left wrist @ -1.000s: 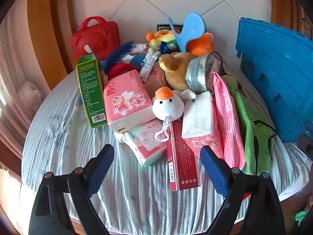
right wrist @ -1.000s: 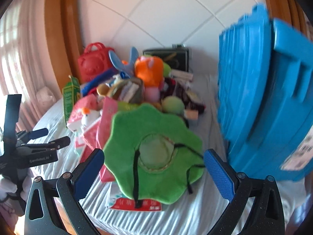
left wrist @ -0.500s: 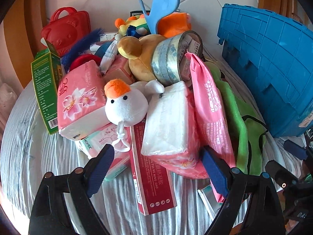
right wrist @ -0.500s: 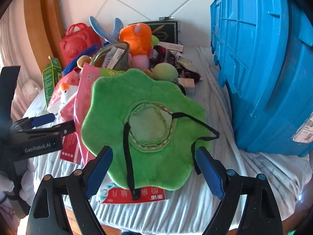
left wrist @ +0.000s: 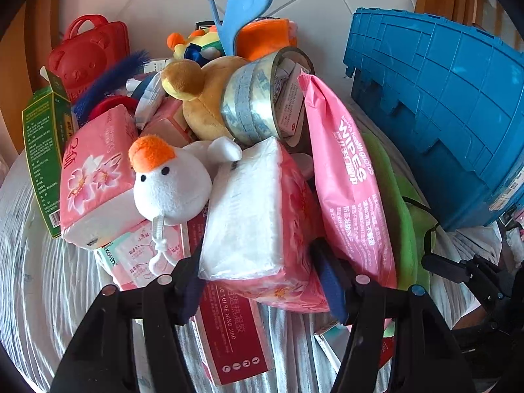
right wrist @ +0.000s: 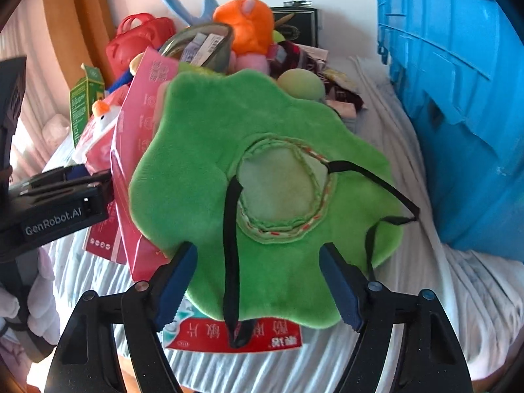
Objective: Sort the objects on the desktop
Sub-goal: 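Reach left tool toward the white tissue pack while right grasps the green plush hat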
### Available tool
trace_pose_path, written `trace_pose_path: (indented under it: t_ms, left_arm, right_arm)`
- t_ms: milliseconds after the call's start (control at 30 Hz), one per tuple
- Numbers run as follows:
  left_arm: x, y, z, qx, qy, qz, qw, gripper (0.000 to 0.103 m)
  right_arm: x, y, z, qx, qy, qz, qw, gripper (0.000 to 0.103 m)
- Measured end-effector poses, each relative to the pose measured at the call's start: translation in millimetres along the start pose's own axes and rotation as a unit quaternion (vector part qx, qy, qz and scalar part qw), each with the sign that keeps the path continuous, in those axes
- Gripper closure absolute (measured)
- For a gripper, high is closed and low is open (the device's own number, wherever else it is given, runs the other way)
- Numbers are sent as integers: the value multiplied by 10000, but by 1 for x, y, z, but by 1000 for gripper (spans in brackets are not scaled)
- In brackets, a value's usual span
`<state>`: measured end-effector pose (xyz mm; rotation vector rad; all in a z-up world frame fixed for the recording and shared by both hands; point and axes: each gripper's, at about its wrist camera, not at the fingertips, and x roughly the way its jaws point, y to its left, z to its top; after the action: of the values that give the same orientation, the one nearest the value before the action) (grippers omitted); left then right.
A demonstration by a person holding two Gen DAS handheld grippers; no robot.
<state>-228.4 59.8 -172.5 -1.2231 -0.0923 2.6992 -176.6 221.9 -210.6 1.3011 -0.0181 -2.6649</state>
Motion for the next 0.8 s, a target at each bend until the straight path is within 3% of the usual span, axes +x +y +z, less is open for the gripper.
trace_pose_path:
  t_ms: [233,567,733,800]
  left_arm:
    - [-1,1,-1,69,-49,-16,10000,42]
    - [-5,-2,-11,25,-217,25,9998,42]
    - [-5,-4,-10,82,-303,70,9995,42]
    - [-7,-5,-10,97,-350,73,9993,46]
  right_arm:
    - [-6,-8,-11,196,-105,229,9995,23]
    - [-1,-3,-27,7,-58,138,9999,20]
    - [9,7,-27,-306,-297,-93,9990,1]
    - [12,8,-25,-359,-376,-89,9986,1]
